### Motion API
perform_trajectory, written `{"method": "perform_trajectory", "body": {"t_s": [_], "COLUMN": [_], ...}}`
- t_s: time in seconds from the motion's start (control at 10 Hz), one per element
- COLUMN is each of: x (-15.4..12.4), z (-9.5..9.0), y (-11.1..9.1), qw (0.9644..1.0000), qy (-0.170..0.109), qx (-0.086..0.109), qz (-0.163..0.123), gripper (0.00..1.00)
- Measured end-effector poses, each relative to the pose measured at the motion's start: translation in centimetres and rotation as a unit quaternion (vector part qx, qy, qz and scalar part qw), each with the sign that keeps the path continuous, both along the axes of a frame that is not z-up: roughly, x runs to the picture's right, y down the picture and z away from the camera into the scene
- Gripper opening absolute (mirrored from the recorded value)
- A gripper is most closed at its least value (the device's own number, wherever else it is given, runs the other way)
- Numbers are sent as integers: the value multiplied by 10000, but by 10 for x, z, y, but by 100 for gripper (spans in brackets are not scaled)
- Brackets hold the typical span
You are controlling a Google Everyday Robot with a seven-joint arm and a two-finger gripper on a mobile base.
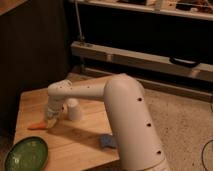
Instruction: Drag the pepper across the table
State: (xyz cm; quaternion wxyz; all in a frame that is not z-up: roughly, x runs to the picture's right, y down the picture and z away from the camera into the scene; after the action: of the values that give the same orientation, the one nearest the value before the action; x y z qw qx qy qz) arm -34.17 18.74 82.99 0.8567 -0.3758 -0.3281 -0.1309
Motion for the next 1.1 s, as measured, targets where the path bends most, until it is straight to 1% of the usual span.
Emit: {"method": "perform_trajectory", "body": {"t_s": [1.1], "x": [1], "z": [0], "y": [0], "qw": [10000], "qy": [20], "qx": [16], "qz": [-56], "gripper": [0]}}
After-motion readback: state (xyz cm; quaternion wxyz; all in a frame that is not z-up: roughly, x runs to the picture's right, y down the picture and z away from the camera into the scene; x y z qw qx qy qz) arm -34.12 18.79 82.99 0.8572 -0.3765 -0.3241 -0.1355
